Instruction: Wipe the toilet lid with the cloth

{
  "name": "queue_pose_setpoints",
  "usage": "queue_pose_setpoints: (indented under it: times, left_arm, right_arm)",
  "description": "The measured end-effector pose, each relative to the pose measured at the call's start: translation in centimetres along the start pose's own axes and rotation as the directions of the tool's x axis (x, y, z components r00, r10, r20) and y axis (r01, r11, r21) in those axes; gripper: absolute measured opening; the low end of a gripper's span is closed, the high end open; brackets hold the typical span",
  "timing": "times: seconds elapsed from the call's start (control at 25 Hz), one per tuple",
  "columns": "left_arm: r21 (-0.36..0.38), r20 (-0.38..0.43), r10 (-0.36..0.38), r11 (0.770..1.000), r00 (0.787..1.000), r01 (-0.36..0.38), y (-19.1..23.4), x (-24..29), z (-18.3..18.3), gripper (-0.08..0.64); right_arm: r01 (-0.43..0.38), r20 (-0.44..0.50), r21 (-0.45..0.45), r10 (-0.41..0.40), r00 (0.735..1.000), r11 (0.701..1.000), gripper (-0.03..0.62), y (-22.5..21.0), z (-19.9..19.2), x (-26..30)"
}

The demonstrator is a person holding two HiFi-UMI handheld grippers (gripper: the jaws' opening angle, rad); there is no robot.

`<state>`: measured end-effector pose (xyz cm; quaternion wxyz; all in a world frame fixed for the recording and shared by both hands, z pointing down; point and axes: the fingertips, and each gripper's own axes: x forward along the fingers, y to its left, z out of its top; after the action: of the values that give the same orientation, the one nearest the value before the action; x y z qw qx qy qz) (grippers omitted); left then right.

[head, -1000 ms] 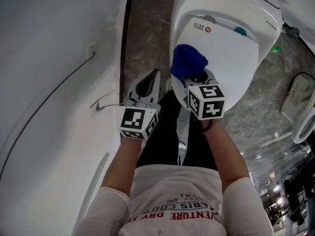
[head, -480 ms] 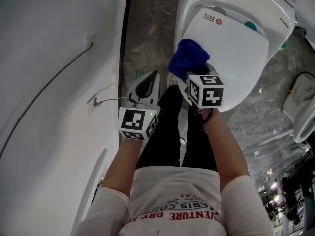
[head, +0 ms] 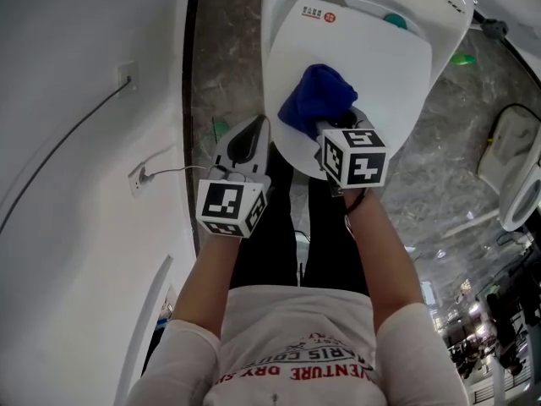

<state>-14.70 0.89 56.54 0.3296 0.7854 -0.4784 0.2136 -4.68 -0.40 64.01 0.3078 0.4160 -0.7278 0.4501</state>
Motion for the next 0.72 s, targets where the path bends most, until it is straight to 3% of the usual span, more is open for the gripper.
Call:
queue_pose_setpoints:
  times: [0.24,0.72]
  left_arm:
    - [0.011,-0.006,-0.047,0.999,0.999,0.047,-5.4,1.7,-1.1,0.006]
    - [0.049,-0.016,-0.087,0.995,0.996,0.088,-14.5,4.9,-2.7,0.006]
  right_arm:
    - [0.050,0.005,0.035,-0.050,0.999,0.998,0.087,-5.1,-2.2,-3.7]
    - [0.069,0.018,0.060,-0.071,0.997,0.996,0.087,-12.9,-6.2,-8.9]
